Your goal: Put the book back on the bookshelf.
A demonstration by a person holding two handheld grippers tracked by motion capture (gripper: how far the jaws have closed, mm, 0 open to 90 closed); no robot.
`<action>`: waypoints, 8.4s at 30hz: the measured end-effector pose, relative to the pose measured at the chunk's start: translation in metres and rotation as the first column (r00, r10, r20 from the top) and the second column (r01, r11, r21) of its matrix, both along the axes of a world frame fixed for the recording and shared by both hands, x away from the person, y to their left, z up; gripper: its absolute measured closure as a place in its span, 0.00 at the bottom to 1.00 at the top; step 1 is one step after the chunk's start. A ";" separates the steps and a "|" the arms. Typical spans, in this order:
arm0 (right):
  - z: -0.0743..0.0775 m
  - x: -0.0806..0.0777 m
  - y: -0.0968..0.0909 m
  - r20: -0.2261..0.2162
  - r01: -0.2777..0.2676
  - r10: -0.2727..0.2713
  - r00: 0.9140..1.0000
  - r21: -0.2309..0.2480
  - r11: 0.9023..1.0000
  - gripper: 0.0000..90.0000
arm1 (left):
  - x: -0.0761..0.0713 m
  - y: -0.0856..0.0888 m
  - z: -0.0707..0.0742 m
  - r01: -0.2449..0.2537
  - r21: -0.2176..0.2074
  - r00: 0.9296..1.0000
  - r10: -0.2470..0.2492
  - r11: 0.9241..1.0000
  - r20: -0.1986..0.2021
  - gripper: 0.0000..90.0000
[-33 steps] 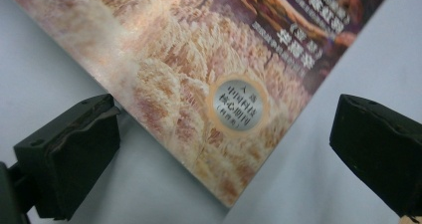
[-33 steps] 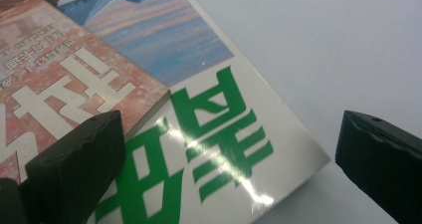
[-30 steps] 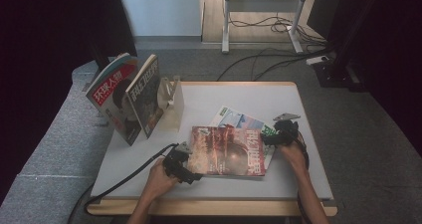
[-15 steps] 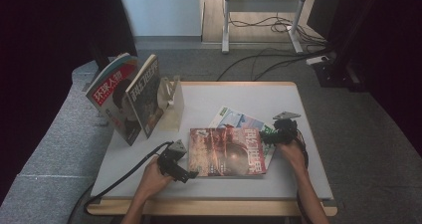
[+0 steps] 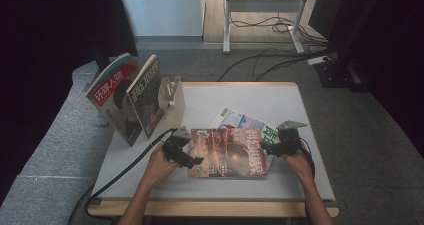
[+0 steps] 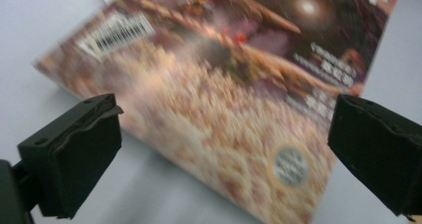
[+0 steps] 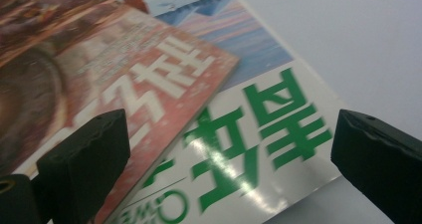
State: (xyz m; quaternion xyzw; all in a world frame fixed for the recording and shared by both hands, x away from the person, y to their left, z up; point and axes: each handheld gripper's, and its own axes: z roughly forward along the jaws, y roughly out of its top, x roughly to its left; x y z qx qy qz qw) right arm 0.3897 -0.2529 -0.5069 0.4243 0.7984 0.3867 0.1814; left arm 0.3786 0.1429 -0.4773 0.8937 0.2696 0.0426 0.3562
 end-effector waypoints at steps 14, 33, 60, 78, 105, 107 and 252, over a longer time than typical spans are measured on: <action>-0.003 -0.039 0.010 -0.016 -0.099 0.100 0.995 0.034 0.995 0.03 | 0.036 -0.024 -0.008 -0.015 0.039 1.000 0.015 0.999 0.012 0.01; -0.009 -0.075 0.031 -0.019 -0.171 0.171 0.985 -0.035 0.985 0.03 | 0.068 -0.027 -0.027 -0.068 0.035 0.997 0.066 0.997 0.030 0.02; -0.013 -0.084 0.033 0.006 -0.163 0.165 0.986 -0.122 0.979 0.04 | 0.057 -0.029 -0.030 -0.075 0.088 0.997 0.073 0.993 0.021 0.00; -0.011 -0.069 0.017 0.023 -0.089 0.091 0.996 -0.068 0.994 0.04 | 0.049 -0.018 -0.032 -0.079 0.095 0.997 0.080 0.992 -0.008 0.00; -0.009 0.002 -0.011 -0.021 0.001 -0.001 1.000 -0.003 1.000 0.00 | 0.040 -0.029 -0.027 -0.039 0.081 0.999 0.039 0.996 -0.006 0.04; -0.008 0.009 -0.010 -0.023 -0.001 0.001 1.000 -0.004 1.000 0.00 | 0.042 -0.033 -0.026 -0.034 0.086 0.999 0.034 0.996 -0.001 0.04; -0.010 0.036 0.020 -0.024 0.079 -0.081 0.996 -0.094 0.992 0.00 | -0.036 0.011 -0.040 -0.001 0.010 1.000 0.000 1.000 0.031 0.04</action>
